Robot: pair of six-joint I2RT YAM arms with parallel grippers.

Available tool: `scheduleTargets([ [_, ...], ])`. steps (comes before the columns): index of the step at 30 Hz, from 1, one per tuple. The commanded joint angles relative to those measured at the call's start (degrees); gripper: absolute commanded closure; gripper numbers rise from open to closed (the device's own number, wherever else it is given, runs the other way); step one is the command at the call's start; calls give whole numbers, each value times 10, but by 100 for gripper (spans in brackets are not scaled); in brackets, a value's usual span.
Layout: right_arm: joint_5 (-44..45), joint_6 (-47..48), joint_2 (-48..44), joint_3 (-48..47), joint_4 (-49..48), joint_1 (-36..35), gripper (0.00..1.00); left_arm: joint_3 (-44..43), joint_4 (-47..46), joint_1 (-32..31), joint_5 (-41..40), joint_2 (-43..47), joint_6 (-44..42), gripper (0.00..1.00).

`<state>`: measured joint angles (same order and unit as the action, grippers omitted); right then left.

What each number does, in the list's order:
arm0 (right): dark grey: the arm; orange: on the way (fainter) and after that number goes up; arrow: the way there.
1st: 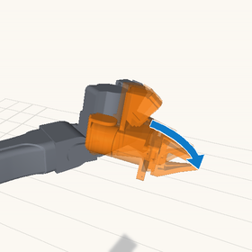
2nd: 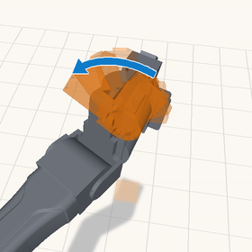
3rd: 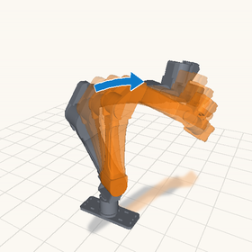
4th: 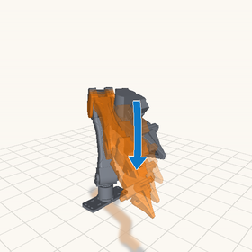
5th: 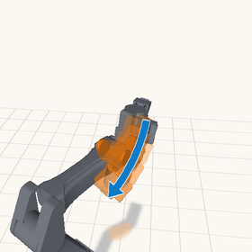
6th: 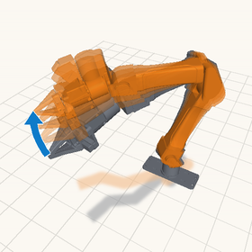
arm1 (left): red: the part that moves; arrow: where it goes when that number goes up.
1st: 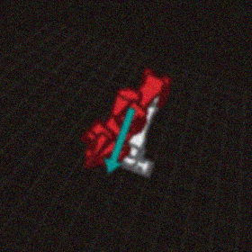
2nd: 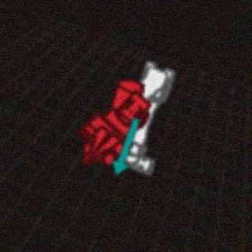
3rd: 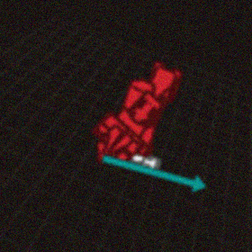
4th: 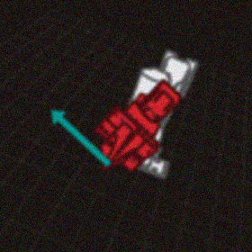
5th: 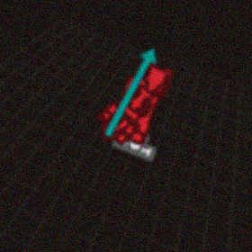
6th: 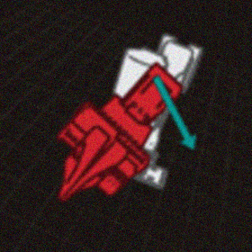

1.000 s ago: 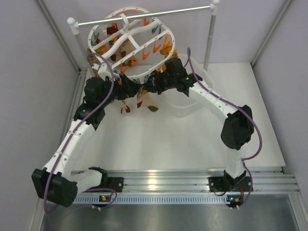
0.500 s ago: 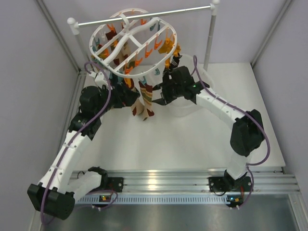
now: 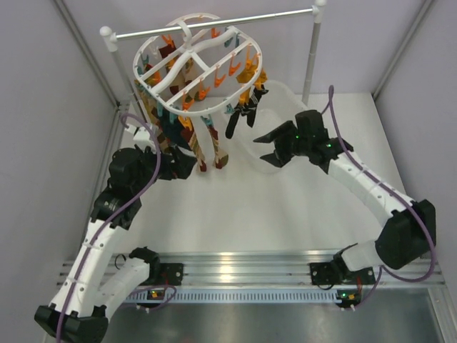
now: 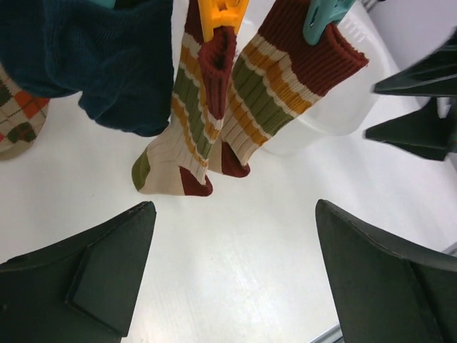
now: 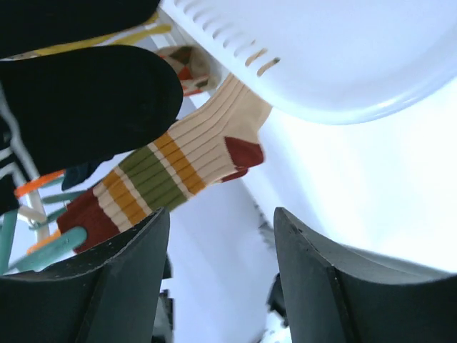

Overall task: Clip the socks to the hanger
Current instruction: Reset both arms

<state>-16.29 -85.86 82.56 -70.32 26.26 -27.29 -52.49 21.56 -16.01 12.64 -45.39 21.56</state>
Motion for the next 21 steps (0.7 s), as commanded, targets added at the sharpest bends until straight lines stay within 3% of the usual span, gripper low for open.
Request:
scheduleTargets([
  [1, 49, 116, -86, 32, -6, 29, 40, -12, 50, 2, -46, 9, -61, 2],
  [9, 128, 445, -251, 89, -42, 60, 31, -101, 201, 2, -148, -31, -146, 2],
  [11, 131, 527, -278, 108, -34, 70, 21, -114, 229, 2, -162, -49, -157, 2],
  [15, 137, 640, -360, 139, -7, 83, 2, -116, 245, 2, -197, -53, -175, 2],
  [21, 138, 772, -458, 170, 63, 90, 0, -76, 221, 2, -202, -12, -182, 2],
])
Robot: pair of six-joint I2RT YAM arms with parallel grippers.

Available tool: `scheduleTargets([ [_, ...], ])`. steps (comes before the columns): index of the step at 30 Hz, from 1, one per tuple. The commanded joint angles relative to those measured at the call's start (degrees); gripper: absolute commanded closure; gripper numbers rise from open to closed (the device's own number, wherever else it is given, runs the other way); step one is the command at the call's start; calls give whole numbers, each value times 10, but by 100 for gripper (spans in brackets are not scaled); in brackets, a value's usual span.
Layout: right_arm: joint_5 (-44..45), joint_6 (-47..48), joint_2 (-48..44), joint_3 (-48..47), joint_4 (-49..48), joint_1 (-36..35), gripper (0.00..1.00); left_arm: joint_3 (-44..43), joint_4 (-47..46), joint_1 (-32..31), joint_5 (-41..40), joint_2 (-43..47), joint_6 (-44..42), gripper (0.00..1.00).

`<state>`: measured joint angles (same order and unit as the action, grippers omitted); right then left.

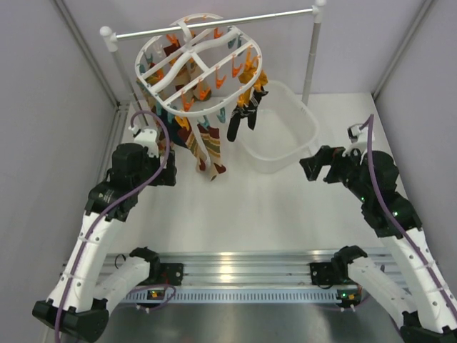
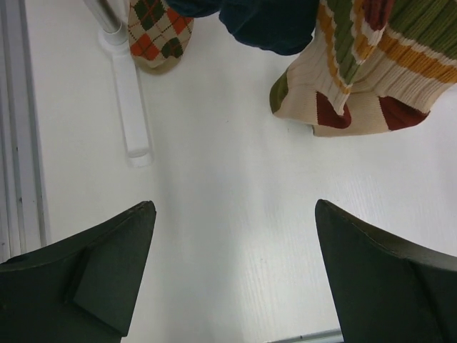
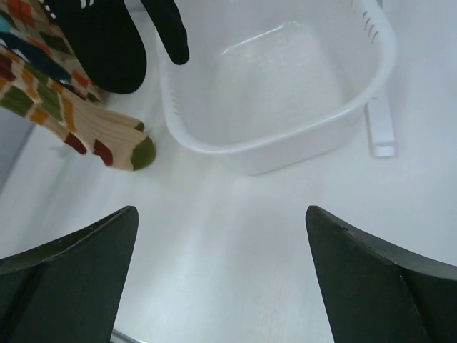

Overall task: Clip the socks to the hanger
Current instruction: Reset both arms

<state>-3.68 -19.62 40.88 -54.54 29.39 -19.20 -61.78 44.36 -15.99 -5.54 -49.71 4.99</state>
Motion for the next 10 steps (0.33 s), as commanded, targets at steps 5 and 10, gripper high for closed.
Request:
scheduleTargets([
  [5, 25, 125, -98, 43, 37, 16, 0, 50, -21, 2, -34, 88, -24, 2],
  [10, 18, 128, -131, 32, 35, 46, 0, 54, -30, 2, -68, 135, -34, 2],
])
